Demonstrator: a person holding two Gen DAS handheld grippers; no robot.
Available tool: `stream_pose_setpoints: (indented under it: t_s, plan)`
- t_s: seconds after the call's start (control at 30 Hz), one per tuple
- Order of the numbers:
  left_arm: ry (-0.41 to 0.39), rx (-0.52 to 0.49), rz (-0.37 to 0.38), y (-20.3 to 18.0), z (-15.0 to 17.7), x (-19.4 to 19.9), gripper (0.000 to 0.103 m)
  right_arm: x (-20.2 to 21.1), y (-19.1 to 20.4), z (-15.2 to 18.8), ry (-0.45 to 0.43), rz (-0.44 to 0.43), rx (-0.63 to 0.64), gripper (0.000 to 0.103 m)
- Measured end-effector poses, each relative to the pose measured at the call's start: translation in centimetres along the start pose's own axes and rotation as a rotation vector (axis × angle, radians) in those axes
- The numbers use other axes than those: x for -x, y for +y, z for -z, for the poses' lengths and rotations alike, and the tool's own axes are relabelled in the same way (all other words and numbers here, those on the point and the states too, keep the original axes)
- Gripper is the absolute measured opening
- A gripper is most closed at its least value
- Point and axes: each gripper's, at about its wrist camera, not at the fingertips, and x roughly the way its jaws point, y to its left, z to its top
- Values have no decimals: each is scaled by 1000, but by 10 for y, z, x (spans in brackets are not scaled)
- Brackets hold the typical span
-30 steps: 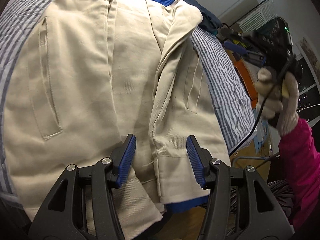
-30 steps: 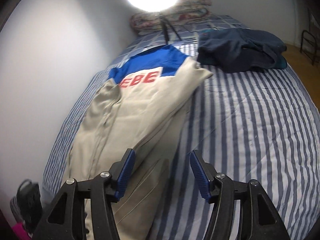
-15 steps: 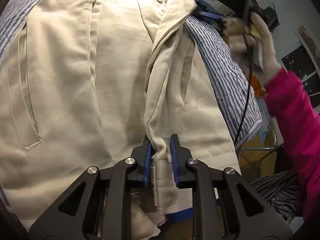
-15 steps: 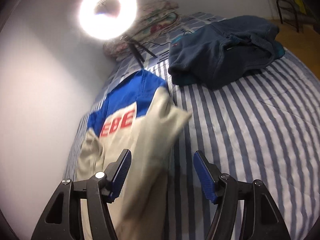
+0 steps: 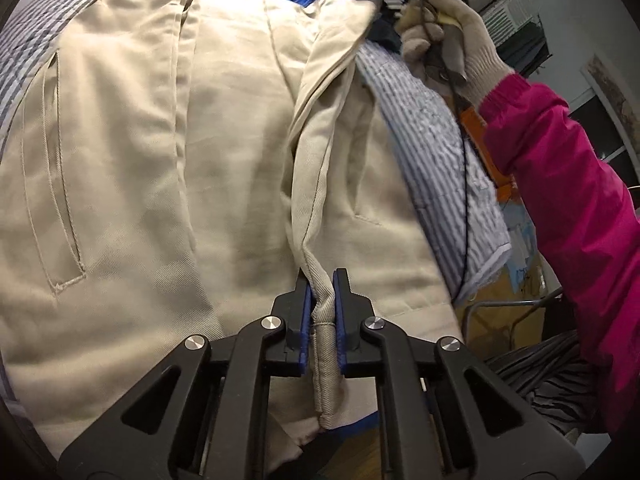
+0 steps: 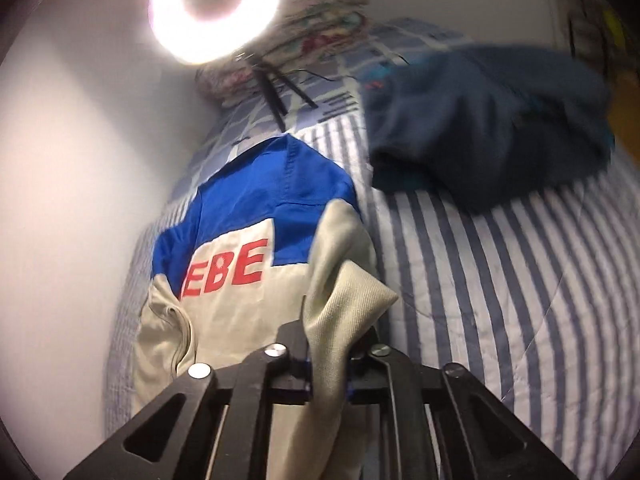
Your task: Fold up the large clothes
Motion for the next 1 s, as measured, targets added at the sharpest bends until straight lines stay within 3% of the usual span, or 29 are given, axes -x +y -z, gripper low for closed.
stream_pose_setpoints:
  t_s: [0.2,0.43,0.6,0.73,0.8,0.87,0.93,1.0]
  plan:
    - [-16,15,43,-1,6,14,7,-10,81,-9,40,142,190,6]
    - [-19,72,49,15,12,23,7,-69,162,5,106,239,379,6]
    - [11,119,45,28,14,13,7,-121,186,26,160,298,460,6]
    - [8,86,23,22,16,10,7,-146,182,43,191,313,458,7]
    - [10,86,24,20,16,8,7,-146,182,45,184,292,480,14]
    - [13,89,28,20,17,6,7,-133,178,41,189,188,455,36]
    - [11,85,24,16,19,6,7,-101,165,30,155,6,358,34]
    - [10,79,21,17,20,7,7,-69,148,23,99,-100,282,34]
